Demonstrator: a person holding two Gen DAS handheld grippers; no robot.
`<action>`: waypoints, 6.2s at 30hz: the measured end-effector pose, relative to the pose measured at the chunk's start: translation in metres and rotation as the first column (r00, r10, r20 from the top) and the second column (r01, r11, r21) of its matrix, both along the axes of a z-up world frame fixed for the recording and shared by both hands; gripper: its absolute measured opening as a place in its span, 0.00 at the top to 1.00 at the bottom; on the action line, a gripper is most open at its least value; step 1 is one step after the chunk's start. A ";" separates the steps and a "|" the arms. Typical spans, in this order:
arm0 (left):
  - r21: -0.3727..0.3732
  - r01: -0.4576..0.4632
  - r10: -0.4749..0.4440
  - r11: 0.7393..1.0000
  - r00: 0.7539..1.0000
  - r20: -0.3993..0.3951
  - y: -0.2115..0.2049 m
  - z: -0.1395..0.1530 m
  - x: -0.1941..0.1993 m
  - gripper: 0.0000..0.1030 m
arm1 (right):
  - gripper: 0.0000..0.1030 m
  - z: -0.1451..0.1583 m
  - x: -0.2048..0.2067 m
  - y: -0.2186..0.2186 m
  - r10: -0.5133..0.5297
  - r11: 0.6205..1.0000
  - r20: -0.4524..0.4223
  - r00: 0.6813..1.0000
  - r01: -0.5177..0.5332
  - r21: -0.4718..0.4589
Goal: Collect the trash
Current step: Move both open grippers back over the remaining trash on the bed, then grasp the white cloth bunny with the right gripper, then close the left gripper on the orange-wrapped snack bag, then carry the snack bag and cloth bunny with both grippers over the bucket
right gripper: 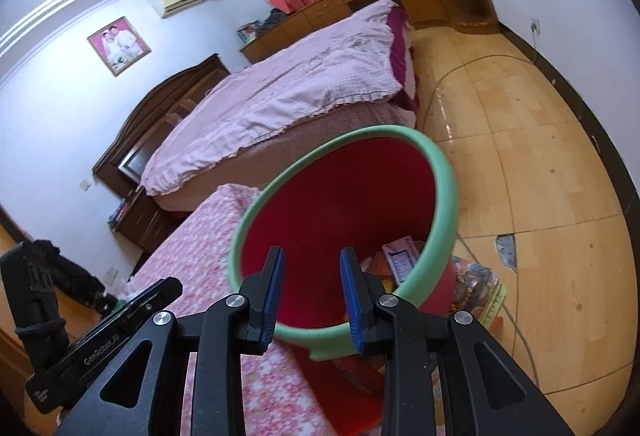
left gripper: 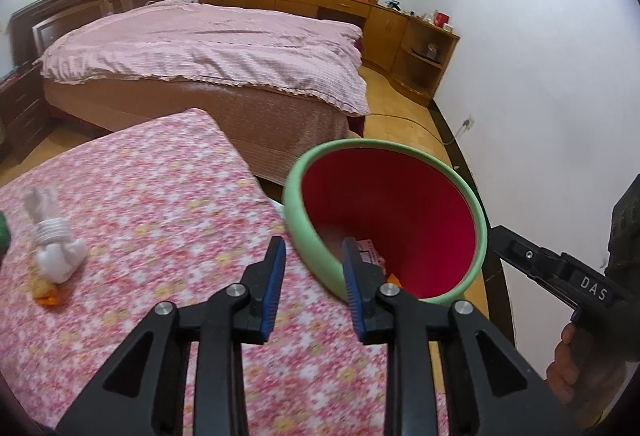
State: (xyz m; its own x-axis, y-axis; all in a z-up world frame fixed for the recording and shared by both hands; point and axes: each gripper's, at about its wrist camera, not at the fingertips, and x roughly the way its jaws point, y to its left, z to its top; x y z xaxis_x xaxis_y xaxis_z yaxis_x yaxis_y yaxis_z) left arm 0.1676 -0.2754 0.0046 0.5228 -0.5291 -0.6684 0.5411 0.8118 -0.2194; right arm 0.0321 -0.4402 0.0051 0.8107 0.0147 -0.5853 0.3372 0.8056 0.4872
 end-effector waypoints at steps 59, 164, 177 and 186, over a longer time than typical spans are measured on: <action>0.091 -0.614 0.618 0.784 0.786 -0.028 0.278 -0.057 0.091 0.60 | 0.37 -0.049 0.208 0.279 0.478 0.860 -0.171 0.861 -0.499 -0.107; -0.025 -0.190 0.191 0.981 0.978 0.088 0.118 0.023 -0.034 0.61 | 0.72 0.021 0.006 0.108 0.107 0.988 0.057 0.993 -0.099 -0.120; 0.003 -0.066 0.066 0.998 0.996 0.062 0.039 0.015 -0.023 0.61 | 0.72 0.018 -0.009 0.047 -0.004 0.996 0.056 0.998 0.009 -0.087; 0.020 0.013 -0.013 1.000 0.999 0.039 -0.016 -0.004 0.001 0.61 | 0.72 0.001 0.009 0.016 -0.028 0.998 0.015 0.999 0.029 -0.064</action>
